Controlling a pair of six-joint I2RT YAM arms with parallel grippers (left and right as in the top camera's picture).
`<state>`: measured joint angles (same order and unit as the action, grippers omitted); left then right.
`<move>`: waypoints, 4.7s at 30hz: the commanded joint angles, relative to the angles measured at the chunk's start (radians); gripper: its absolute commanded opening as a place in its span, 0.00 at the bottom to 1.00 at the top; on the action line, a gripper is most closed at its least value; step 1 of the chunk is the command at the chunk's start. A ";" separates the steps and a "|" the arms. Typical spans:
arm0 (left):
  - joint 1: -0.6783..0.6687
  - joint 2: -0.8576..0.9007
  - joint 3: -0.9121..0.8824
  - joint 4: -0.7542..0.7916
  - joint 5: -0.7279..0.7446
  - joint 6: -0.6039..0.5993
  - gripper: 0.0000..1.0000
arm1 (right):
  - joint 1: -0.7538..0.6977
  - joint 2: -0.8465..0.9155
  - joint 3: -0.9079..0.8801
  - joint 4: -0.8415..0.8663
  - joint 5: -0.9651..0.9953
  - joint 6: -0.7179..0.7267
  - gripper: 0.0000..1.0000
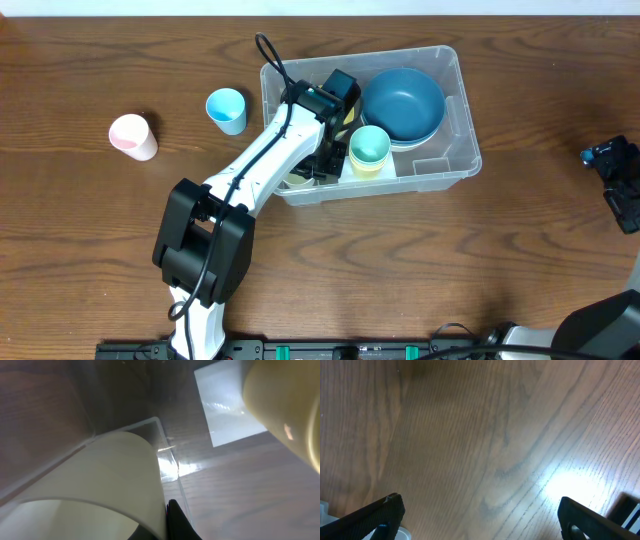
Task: Pack container
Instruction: 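Release the cream cup and move the left gripper to the light blue cup, then grip the light blue cup with the left gripper and lift it, then carry the light blue cup into the bin onto the cream cup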
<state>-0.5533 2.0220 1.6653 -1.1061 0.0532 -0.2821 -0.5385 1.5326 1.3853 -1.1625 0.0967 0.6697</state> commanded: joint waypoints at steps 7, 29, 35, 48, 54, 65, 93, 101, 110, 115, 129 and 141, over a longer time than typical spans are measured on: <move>0.001 0.000 -0.013 0.012 0.006 -0.034 0.31 | -0.005 -0.003 0.000 0.000 0.003 0.010 0.99; 0.047 -0.150 0.254 -0.143 0.006 0.000 0.44 | -0.005 -0.003 0.000 0.000 0.004 0.010 0.99; 0.074 -0.209 0.271 -0.131 -0.079 0.034 0.50 | -0.005 -0.003 0.000 0.000 0.004 0.010 0.99; 0.402 -0.190 0.270 0.021 -0.106 0.031 0.51 | -0.005 -0.003 0.000 -0.001 0.004 0.010 0.99; 0.467 -0.090 0.270 0.044 -0.107 0.040 0.52 | -0.005 -0.003 0.000 0.000 0.004 0.010 0.99; 0.588 0.098 0.270 0.095 -0.038 -0.031 0.52 | -0.005 -0.003 0.000 -0.001 0.004 0.010 0.99; 0.589 0.211 0.270 0.056 -0.034 -0.030 0.06 | -0.005 -0.003 0.000 -0.001 0.003 0.010 0.99; 0.585 0.050 0.271 0.049 0.211 0.048 0.06 | -0.005 -0.003 0.000 -0.001 0.003 0.010 0.99; 0.477 -0.266 0.271 0.026 0.232 0.155 0.06 | -0.005 -0.003 0.000 -0.001 0.003 0.010 0.99; 0.360 -0.359 0.270 -0.048 0.154 0.160 0.05 | -0.005 -0.003 0.000 -0.001 0.004 0.010 0.99; 0.241 -0.243 0.249 -0.219 0.111 0.243 0.06 | -0.005 -0.003 0.000 0.000 0.003 0.010 0.99; 0.241 -0.097 0.248 -0.277 0.111 0.249 0.06 | -0.005 -0.003 0.000 0.000 0.004 0.010 0.99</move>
<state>-0.3126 1.9053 1.9224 -1.3682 0.1761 -0.0475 -0.5385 1.5326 1.3853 -1.1625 0.0967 0.6697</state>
